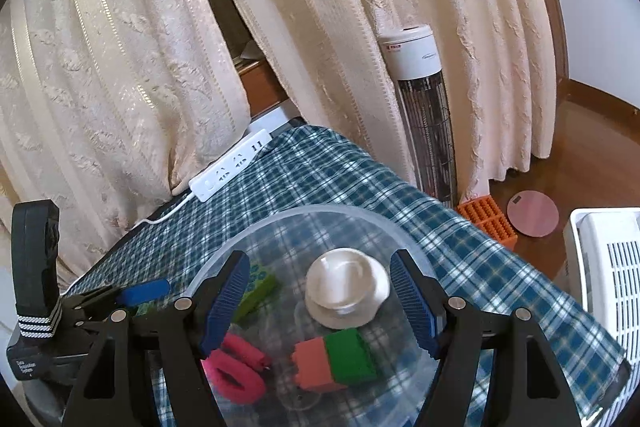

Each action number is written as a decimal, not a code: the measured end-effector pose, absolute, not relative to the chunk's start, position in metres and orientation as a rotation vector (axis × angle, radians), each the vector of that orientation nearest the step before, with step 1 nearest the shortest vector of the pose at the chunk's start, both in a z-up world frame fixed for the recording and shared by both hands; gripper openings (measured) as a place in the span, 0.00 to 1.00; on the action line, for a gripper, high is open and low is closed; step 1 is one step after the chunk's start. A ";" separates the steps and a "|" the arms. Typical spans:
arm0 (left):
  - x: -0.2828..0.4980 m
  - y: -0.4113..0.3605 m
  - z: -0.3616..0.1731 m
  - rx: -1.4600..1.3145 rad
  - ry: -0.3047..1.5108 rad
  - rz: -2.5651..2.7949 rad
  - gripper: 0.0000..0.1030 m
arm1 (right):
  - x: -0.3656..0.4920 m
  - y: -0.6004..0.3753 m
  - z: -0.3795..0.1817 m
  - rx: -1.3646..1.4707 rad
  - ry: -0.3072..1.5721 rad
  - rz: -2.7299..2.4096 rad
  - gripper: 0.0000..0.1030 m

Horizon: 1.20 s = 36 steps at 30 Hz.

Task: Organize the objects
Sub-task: 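Lower the cup and green block into the clear bowl and open both grippers, then return to the pile and grasp the pink foam tube with the left gripper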

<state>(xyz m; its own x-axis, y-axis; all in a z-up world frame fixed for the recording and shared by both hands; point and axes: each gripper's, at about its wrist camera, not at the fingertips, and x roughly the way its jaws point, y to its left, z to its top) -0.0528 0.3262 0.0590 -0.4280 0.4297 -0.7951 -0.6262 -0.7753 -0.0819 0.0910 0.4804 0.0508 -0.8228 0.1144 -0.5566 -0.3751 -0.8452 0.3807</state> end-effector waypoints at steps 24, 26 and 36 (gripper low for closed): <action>-0.051 0.195 0.065 -1.174 0.213 2.412 0.76 | 0.064 0.381 0.071 -0.851 0.606 2.813 0.74; -0.051 0.180 0.065 -1.177 0.202 2.432 0.76 | 0.062 0.370 0.073 -0.857 0.593 2.828 0.74; -0.056 0.106 0.055 -1.222 0.170 2.518 0.76 | 0.054 0.323 0.071 -0.922 0.553 2.883 0.74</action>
